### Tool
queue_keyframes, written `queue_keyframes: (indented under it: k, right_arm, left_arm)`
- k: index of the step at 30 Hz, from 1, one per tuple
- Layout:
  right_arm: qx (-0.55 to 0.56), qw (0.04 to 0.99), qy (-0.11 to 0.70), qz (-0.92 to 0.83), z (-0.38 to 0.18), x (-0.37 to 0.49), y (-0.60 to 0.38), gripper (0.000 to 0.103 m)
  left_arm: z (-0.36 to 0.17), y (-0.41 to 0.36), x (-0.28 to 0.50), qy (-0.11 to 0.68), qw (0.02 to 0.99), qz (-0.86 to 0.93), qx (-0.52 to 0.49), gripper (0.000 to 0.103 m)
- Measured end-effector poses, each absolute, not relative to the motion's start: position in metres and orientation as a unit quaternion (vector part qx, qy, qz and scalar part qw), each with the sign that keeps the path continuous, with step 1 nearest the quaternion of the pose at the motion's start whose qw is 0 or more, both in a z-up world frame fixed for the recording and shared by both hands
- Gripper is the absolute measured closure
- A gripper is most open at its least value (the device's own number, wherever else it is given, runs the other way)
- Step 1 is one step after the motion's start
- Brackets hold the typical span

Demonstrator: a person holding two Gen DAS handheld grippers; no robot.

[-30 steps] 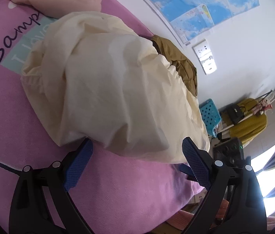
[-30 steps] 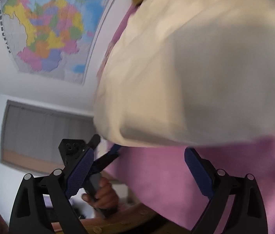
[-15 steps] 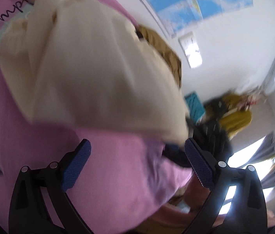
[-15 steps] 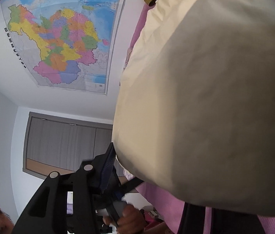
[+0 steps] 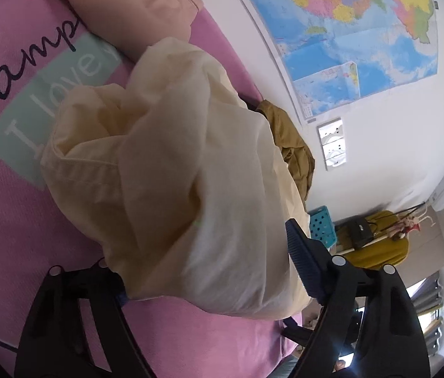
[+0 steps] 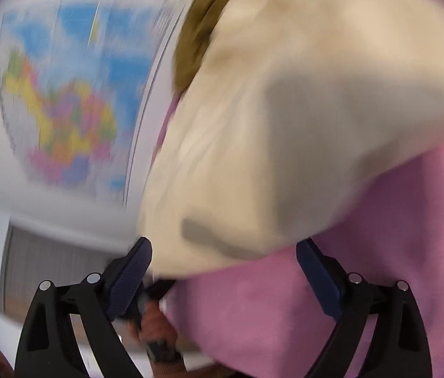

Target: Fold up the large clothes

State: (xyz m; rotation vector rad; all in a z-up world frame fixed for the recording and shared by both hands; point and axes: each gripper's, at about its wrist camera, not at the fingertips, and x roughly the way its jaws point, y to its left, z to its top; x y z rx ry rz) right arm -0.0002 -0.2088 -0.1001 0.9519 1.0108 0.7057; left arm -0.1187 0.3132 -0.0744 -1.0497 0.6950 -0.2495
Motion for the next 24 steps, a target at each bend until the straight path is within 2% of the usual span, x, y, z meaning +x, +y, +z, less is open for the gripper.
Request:
queue_keyframes:
  k: [2, 7, 9, 15, 16, 17, 19, 20, 21, 22, 23, 24]
  right_arm:
    - [0.453, 0.713, 0.443, 0.302, -0.102, 0.005, -0.223, 0.01]
    - [0.445, 0.748, 0.422, 0.255, -0.097, 0.022, -0.214, 0.008]
    - [0.449, 0.759, 0.408, 0.236, -0.094, 0.031, -0.209, 0.005]
    - [0.423, 0.79, 0.394, 0.204, -0.093, 0.051, -0.192, 0.006]
    - [0.42, 0.791, 0.396, 0.204, -0.095, 0.054, -0.191, 0.017]
    - [0.421, 0.788, 0.403, 0.199, -0.097, 0.055, -0.192, 0.041]
    - [0.438, 0.769, 0.406, 0.226, -0.104, 0.062, -0.197, 0.062]
    - [0.443, 0.765, 0.407, 0.23, -0.105, 0.064, -0.197, 0.066]
    - [0.445, 0.761, 0.408, 0.235, -0.105, 0.065, -0.199, 0.066]
    - [0.44, 0.762, 0.413, 0.237, -0.105, 0.065, -0.199, 0.061]
    - [0.438, 0.762, 0.414, 0.238, -0.104, 0.067, -0.197, 0.05]
    - [0.442, 0.759, 0.415, 0.237, -0.104, 0.069, -0.196, 0.042]
  left_arm:
    - [-0.072, 0.311, -0.117, 0.337, 0.806, -0.11, -0.475, 0.024]
    - [-0.065, 0.302, -0.101, 0.361, 0.816, -0.103, -0.439, 0.005]
    - [-0.065, 0.298, -0.093, 0.376, 0.818, -0.091, -0.425, 0.005]
    - [-0.068, 0.304, -0.086, 0.379, 0.811, -0.097, -0.435, 0.006]
    - [-0.069, 0.305, -0.087, 0.379, 0.809, -0.096, -0.438, 0.01]
    - [-0.071, 0.306, -0.088, 0.381, 0.809, -0.091, -0.439, 0.013]
    - [-0.072, 0.308, -0.087, 0.383, 0.81, -0.079, -0.438, 0.03]
    - [-0.073, 0.31, -0.088, 0.382, 0.808, -0.079, -0.441, 0.033]
    - [-0.073, 0.311, -0.087, 0.383, 0.807, -0.081, -0.442, 0.033]
    - [-0.073, 0.31, -0.085, 0.383, 0.807, -0.082, -0.441, 0.032]
    - [-0.073, 0.31, -0.084, 0.384, 0.806, -0.084, -0.443, 0.03]
    - [-0.074, 0.31, -0.082, 0.383, 0.803, -0.087, -0.448, 0.024]
